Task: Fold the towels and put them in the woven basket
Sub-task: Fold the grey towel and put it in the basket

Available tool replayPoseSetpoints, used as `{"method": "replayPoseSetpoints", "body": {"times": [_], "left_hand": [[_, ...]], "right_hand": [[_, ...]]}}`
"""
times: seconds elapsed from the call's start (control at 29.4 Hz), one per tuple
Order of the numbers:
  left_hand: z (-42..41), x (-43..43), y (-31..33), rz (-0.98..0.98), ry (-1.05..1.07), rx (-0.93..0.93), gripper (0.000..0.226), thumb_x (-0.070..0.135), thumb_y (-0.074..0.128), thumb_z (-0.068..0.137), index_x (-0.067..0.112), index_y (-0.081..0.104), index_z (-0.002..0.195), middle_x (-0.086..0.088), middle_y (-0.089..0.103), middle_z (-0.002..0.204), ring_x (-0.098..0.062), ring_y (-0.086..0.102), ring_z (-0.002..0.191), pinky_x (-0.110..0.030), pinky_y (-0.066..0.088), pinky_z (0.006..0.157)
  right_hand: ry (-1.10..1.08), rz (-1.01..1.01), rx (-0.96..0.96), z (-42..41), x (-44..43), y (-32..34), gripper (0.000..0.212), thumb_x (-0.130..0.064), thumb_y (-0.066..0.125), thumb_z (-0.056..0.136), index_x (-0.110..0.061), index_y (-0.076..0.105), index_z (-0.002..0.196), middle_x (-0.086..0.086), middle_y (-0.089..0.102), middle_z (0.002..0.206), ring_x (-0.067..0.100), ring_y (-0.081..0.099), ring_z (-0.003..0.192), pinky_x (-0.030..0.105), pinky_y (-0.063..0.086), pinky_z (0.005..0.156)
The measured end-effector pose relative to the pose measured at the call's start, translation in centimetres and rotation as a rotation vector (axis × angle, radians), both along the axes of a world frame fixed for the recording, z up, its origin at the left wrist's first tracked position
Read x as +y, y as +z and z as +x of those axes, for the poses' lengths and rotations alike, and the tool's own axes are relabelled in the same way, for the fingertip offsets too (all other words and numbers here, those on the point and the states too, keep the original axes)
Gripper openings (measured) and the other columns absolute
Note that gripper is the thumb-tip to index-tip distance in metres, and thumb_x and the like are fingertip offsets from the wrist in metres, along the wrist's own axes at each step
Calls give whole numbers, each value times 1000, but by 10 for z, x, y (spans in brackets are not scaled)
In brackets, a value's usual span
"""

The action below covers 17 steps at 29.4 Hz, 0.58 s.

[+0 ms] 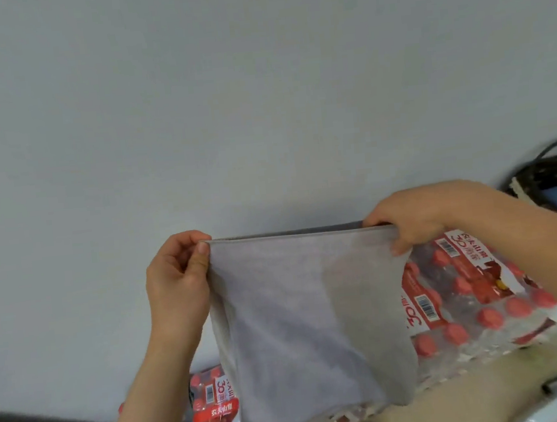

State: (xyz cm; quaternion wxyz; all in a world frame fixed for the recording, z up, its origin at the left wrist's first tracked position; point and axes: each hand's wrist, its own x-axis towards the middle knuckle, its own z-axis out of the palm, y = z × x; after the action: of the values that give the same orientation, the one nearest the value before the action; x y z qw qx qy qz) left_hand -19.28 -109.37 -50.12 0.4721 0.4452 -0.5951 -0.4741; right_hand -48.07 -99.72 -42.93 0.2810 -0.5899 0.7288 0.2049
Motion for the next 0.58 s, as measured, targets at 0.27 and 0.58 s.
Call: {"method": "replayPoseSetpoints", "body": {"times": [0.27,0.58], "left_hand": [[-18,2,48,-345,-252,-126,53,-15,39,89,30,67,86,4,63,83,2,54,72,-11,41,68],[-35,-18,100,-618,-447,-328,58,-6,55,89,49,66,77,24,68,88,-2,62,81,-15,48,75]], "right_hand": [[-45,-227,40,-5,56,63,30,-10,64,84,-30,55,105,-14,57,83,1,57,63,12,44,54],[289,-905,619,-31,130,88,17,-29,73,75,-18,65,64,1,47,86,22,46,83,35,44,55]]}}
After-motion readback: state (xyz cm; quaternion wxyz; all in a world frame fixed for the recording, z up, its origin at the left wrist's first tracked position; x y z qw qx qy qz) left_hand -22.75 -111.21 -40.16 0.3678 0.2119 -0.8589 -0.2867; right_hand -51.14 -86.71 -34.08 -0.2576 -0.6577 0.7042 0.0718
